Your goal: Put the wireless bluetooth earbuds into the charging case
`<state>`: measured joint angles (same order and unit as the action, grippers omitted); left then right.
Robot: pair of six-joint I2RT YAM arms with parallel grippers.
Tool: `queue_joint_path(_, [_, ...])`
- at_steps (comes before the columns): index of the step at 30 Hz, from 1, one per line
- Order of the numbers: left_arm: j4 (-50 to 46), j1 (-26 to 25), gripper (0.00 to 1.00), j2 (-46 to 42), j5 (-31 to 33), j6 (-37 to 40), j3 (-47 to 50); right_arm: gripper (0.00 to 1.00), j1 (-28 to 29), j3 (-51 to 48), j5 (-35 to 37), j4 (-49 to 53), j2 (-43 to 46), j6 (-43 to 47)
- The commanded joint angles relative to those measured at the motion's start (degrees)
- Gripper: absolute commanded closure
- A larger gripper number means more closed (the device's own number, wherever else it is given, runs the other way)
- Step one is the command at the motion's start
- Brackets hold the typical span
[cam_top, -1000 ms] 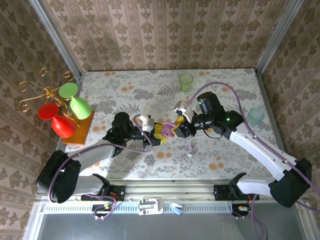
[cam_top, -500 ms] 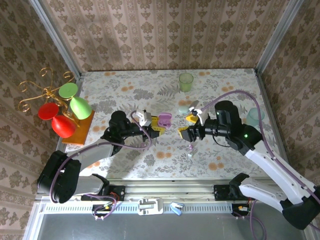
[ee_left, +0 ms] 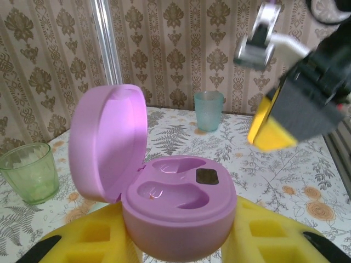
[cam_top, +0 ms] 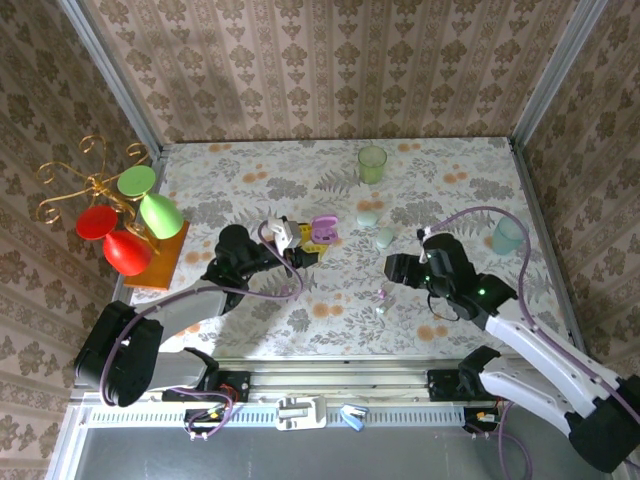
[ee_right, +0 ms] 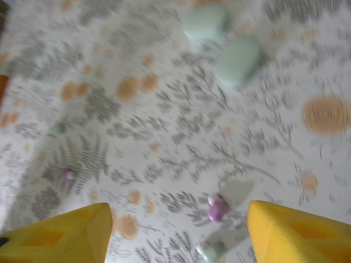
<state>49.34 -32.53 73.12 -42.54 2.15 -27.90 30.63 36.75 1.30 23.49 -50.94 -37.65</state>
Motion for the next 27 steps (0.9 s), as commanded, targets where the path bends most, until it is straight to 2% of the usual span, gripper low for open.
queue_joint_path(1, [2.6, 0.4, 0.77, -1.8, 0.3, 0.0, 1.2, 0.38, -0.1, -2.1, -0.1, -1.1, -4.9, -8.0])
queue_joint_path(12, [0.2, 0.4, 0.77, -4.0, 0.5, 0.4, 1.8, 0.5, 0.3, -3.8, -6.8, -10.5, -21.6, -11.0])
queue_joint_path(27, [0.3, 0.3, 0.77, -4.0, 0.2, 0.2, 1.9, 0.55, 4.3, -5.2, -9.2, -15.9, -28.1, -14.2])
